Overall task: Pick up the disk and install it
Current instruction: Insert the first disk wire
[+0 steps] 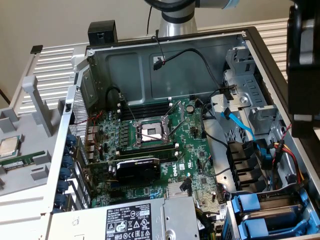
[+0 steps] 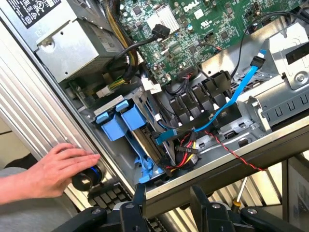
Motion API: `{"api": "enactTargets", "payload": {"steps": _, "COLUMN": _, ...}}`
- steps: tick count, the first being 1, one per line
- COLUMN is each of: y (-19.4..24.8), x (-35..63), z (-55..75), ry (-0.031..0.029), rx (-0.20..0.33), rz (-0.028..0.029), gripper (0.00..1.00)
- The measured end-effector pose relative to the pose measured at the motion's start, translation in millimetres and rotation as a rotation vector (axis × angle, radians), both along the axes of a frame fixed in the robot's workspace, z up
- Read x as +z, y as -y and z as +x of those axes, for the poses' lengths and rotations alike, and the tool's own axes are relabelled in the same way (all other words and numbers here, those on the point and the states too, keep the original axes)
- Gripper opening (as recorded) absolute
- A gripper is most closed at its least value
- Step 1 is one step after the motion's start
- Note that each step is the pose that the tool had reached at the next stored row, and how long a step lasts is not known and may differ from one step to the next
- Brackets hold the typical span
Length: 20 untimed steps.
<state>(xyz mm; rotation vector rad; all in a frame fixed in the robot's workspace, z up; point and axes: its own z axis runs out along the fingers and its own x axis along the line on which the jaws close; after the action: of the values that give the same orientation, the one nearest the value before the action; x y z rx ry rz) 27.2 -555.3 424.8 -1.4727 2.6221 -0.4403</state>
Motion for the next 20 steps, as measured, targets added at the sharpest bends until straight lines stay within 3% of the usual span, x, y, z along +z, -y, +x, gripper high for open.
{"api": "enactTargets", "payload": {"steps": 13, "y": 0.6, "x": 0.3, "z": 0.0, "ry": -0.0001, "rx": 0.003, "rz": -0.0004, "gripper": 0.49}}
{"api": "enactTargets", "payload": {"steps": 20, "y": 0.7, "x": 1.2, "z": -1.8, "ry": 0.0000, "rx": 0.077, "rz": 0.0005, "gripper": 0.49}}
